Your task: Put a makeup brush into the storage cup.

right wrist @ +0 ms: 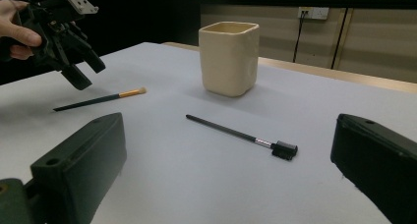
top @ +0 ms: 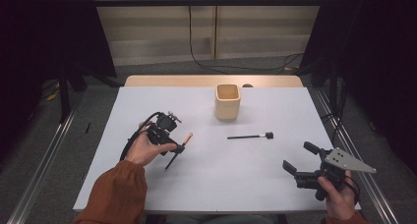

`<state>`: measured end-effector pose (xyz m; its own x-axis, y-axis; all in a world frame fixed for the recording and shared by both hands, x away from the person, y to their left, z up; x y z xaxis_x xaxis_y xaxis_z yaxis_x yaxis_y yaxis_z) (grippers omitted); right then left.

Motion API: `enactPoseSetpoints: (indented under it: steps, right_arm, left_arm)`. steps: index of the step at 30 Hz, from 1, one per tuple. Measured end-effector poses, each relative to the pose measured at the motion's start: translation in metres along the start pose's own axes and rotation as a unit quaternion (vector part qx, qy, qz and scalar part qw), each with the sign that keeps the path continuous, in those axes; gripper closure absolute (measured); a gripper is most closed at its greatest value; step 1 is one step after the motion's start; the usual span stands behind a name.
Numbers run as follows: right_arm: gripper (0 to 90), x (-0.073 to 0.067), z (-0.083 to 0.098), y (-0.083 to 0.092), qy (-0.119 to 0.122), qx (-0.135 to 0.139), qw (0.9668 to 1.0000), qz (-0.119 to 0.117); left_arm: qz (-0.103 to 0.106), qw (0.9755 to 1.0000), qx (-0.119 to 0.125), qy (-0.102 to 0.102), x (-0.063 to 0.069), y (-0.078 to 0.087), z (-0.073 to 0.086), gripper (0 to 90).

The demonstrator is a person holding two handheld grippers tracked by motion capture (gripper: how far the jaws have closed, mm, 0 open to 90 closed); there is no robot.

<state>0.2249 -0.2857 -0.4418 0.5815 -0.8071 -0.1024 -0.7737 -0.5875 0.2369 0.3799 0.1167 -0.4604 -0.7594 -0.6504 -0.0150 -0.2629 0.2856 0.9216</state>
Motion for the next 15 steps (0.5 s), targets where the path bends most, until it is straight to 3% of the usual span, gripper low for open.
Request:
enactPoseSetpoints:
  steps: [7,15]
  right_arm:
    - [0.0,0.0,0.0,-0.001,-0.003,-0.001,1.0,-0.004]
    - [0.0,0.0,0.0,-0.001,-0.005,-0.002,1.0,-0.007]
  left_arm:
    - [0.002,0.9995,-0.03,-0.005,0.008,-0.006,0.001,30.2]
    - [0.005,0.9981,-0.059,0.017,0.006,-0.015,0.002,41.9]
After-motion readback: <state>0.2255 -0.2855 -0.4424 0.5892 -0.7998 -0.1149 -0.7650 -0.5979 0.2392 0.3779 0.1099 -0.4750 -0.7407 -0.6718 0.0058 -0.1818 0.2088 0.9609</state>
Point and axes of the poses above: each handheld gripper's, and its own axes: y roughly backward along the jaws, z roughly out of its underside, x roughly to its right, the point moved 4 cm from there along -y, roughly forward along the jaws, and after that the axes turned 4 degrees about -z, right-handed, at the moved point
